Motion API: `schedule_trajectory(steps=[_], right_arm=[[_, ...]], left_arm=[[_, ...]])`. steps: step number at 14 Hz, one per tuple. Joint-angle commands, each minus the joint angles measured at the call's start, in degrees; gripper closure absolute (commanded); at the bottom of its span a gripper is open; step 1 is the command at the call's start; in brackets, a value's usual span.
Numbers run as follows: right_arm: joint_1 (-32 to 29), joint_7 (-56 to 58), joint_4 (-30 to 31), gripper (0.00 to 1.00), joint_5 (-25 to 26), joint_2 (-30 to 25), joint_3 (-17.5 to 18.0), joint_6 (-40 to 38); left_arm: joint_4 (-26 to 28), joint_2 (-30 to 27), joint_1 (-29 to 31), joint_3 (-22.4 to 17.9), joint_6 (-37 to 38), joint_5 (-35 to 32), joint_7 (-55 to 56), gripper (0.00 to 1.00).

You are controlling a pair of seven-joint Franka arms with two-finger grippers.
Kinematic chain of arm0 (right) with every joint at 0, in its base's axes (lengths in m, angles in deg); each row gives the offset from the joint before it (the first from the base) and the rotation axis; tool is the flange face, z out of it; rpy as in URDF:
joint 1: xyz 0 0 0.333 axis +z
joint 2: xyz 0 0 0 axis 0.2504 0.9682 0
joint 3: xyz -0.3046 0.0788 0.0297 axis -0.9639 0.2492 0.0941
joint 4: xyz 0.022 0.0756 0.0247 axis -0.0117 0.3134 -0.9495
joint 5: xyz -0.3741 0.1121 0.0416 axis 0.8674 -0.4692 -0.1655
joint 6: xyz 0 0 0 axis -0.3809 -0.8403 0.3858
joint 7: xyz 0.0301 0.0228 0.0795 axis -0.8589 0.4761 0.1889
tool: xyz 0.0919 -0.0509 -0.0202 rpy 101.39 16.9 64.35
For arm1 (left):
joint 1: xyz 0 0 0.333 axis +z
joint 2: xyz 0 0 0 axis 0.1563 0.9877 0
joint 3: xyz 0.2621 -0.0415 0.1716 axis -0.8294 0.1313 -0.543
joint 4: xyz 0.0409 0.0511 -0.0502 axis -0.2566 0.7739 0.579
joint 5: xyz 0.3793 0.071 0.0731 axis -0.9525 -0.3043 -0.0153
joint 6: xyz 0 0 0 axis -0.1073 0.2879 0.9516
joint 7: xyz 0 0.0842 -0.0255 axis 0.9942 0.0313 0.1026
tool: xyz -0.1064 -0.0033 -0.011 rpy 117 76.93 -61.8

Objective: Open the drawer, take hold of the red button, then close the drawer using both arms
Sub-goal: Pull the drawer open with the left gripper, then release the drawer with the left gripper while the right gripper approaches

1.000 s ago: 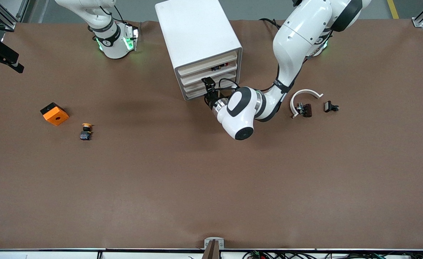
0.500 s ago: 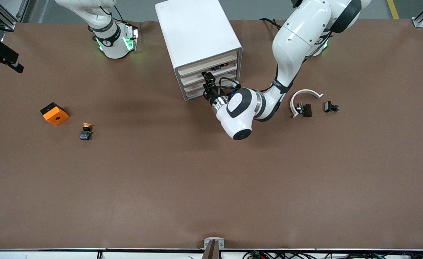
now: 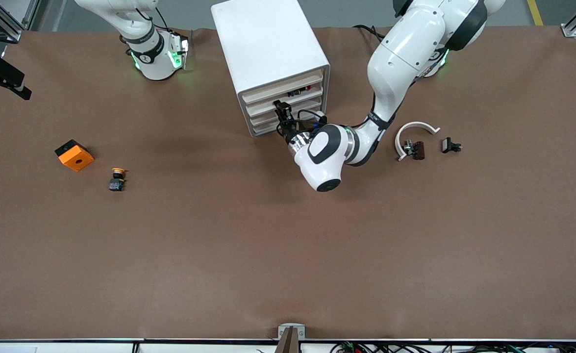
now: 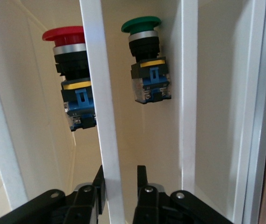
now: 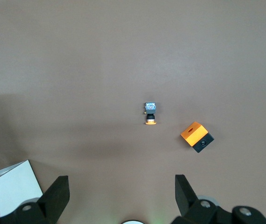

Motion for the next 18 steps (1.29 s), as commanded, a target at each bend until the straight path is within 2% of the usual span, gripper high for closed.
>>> schedule_trajectory(steps=[1, 2, 3, 8, 14, 15, 16, 17, 18], right_arm=[[-0.42, -0.61, -0.73, 0.0, -0.11, 0.14, 0.38, -0.59], [-0.59, -0.7, -0.91, 0.0, -0.11, 0.14, 0.38, -0.59], [-0.68, -0.79, -0.91, 0.0, -0.11, 0.14, 0.29, -0.59], [-0.77, -0.18, -1.7, 0.0, -0.2, 1.11, 0.29, 0.12], [-0.94, 0.09, -1.53, 0.0, 0.07, 3.83, 0.2, -0.59], [-1.03, -0.26, -1.09, 0.0, 0.07, 4.44, 0.2, -0.59], [-1.12, 0.0, -1.43, 0.0, -0.02, 6.97, 0.2, -0.5], [-1.3, 0.09, -2.05, 0.0, -0.02, 9.0, 0.11, -0.58], [-1.21, 0.18, -2.23, 0.0, -0.02, 8.93, 0.02, -0.41]], left_arm=[[-1.18, 0.68, 0.47, -1.1, 0.76, 1.89, 0.82, 0.95], [-1.26, 0.77, 0.47, -1.8, 0.76, 1.98, 0.82, 1.0], [-1.35, 0.77, 0.65, -2.16, 0.67, 1.98, 0.65, 1.0], [-2.23, 1.47, 4.6, -2.25, 0.67, 4.53, 0.74, 1.0], [-7.06, 2.79, 7.24, -2.25, -1.52, 4.53, -0.67, 1.0], [-7.5, 2.79, 7.33, -2.25, -1.96, 4.53, -0.93, 0.95], [-7.77, 2.79, 8.29, -2.25, -2.67, 4.53, -0.93, 0.79], [-7.86, 2.62, 8.73, -2.25, -2.76, 4.53, -1.19, 0.42], [-7.86, 2.18, 8.73, -2.25, -2.76, 4.35, -3.37, 0.0]])
